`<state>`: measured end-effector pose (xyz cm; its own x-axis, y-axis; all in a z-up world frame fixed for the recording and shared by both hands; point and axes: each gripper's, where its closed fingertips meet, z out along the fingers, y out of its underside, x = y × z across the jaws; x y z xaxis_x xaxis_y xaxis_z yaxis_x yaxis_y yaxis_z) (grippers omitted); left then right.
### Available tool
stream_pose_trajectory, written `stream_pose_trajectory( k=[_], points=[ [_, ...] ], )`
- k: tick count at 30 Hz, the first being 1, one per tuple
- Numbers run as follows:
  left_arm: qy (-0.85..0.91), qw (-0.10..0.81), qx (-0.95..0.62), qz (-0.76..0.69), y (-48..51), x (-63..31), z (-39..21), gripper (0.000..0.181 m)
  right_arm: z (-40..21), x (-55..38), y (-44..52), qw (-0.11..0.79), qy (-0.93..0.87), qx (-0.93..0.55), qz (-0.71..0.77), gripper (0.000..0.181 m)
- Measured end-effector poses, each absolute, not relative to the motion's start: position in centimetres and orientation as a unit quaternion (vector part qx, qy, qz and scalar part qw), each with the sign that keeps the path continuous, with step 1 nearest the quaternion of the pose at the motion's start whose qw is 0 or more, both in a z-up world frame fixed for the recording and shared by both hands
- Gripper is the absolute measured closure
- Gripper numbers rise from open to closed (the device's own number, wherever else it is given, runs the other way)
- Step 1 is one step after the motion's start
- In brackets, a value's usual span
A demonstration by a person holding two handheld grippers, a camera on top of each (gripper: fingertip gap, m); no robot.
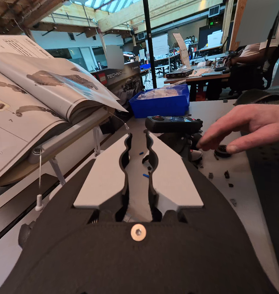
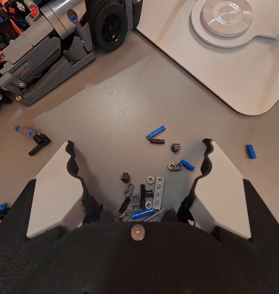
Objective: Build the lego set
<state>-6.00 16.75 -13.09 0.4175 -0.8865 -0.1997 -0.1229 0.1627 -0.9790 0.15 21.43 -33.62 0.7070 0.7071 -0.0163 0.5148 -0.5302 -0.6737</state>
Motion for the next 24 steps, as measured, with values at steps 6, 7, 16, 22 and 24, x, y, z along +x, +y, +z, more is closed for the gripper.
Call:
stream_pose_trajectory(
  k=[6,7,16,22,24],
  points=[
    [0.46,0.614,-0.572,-0.291,16.6,-5.2,-13.9,0.165,-33.6,0.1,21.6,0.331,-0.356,-0.861,0.147,0.026],
    [0.458,0.614,-0.574,-0.29,16.7,-5.2,-14.0,0.164,-33.6,0.1,21.6,0.332,-0.356,-0.861,0.146,0.026],
    [0.451,0.603,-0.583,-0.305,16.9,-5.1,-14.8,0.162,-33.6,0.0,21.8,0.331,-0.363,-0.858,0.149,0.026],
    [0.446,0.608,-0.585,-0.299,17.1,-5.1,-15.0,0.153,-33.7,-0.3,22.1,0.317,-0.396,-0.847,0.158,0.026],
    [0.445,0.611,-0.584,-0.295,17.2,-5.1,-14.9,0.151,-33.7,-0.3,22.2,0.309,-0.411,-0.843,0.16,0.026]
  ],
)
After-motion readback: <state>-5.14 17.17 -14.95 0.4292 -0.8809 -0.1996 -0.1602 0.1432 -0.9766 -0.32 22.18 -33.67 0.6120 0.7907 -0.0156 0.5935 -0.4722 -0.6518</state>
